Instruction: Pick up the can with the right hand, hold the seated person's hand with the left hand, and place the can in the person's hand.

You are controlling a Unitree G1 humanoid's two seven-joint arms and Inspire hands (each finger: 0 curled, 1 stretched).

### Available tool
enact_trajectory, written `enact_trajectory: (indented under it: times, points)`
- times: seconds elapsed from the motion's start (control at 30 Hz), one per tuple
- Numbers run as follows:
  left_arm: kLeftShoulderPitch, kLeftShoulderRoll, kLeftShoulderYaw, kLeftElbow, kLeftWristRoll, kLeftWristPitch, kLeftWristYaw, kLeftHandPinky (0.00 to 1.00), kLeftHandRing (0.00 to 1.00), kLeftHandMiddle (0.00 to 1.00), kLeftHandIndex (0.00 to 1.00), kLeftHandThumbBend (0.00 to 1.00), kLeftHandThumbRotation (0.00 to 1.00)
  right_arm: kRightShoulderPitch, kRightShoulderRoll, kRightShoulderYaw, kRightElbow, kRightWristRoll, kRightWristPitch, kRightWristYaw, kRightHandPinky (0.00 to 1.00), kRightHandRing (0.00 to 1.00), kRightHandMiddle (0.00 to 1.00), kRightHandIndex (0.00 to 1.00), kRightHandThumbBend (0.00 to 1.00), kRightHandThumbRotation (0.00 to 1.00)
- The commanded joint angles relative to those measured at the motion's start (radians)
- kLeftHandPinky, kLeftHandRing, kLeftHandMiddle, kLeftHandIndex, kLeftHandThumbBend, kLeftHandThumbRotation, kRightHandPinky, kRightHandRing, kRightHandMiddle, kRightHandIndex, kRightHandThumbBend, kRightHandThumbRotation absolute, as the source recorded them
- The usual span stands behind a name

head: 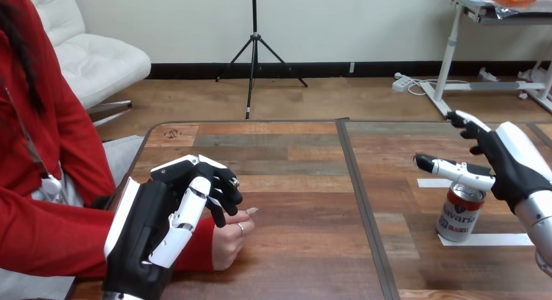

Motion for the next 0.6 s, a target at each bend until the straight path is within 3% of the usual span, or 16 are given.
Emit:
enact_trajectory:
  times: [0.0, 0.57]
  points:
    - [-0.045, 0.004, 0.007, -0.036, -0.019, -0.007, -0.003, 0.25, 0.37, 0.43, 0.43, 0.07, 0.7, -0.102, -0.028, 0.024, 0.043, -0.009, 0.011, -0.028, 0.79, 0.89, 0.92, 0.92, 1.0, 0.73]
    - [-0.042, 0.009, 0.01, -0.041, -0.029, 0.001, -0.009, 0.25, 0.37, 0.43, 0.43, 0.08, 0.7, -0.135, -0.043, 0.075, 0.132, -0.021, 0.077, -0.032, 0.76, 0.9, 0.92, 0.91, 1.0, 0.68]
